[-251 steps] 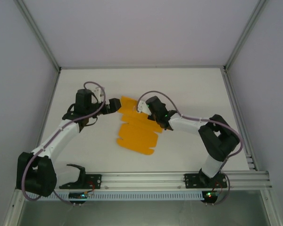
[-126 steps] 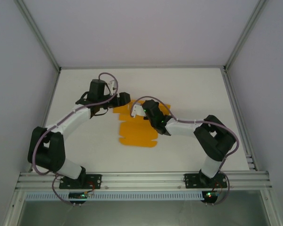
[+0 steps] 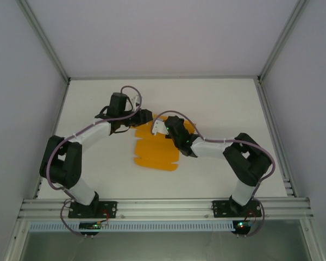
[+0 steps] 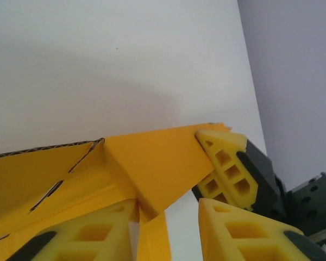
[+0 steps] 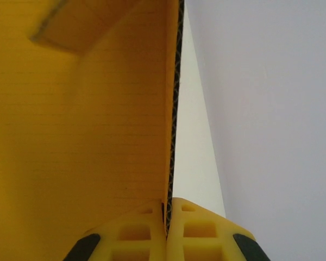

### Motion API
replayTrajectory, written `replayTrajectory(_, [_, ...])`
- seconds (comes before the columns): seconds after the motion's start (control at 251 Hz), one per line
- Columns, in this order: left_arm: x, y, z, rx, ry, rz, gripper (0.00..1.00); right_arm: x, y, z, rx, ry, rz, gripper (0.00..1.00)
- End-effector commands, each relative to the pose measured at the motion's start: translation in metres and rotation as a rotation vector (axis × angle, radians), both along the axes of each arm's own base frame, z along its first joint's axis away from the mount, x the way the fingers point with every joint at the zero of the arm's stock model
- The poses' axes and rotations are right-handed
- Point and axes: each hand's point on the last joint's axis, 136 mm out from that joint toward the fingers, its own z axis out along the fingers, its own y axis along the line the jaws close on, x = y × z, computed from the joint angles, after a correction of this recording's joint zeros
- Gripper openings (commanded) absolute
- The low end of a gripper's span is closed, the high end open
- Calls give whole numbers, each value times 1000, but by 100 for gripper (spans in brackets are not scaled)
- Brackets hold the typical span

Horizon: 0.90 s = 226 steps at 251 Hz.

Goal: Assemble paper box

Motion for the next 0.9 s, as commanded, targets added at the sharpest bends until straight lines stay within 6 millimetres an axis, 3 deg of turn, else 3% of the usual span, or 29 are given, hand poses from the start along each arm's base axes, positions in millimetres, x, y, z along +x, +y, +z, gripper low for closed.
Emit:
replayTrajectory(0.0, [4, -12, 15, -72, -46, -26, 27, -9, 10, 4, 45, -3, 46, 0])
replayTrajectory(0.08, [6, -14, 12, -79, -37, -17, 17, -14, 13, 2, 46, 5, 67, 0])
replayTrajectory(0.319, [6, -9, 2, -49, -11, 14, 0, -20, 11, -2, 30, 26, 78, 0])
replayTrajectory(0.69, [1, 6, -10, 52, 19, 57, 0, -20, -20, -14, -7, 126, 13, 21])
replayTrajectory(0.898, [-2, 8, -11, 57, 20, 59, 0, -21, -36, -23, -26, 174, -28, 20])
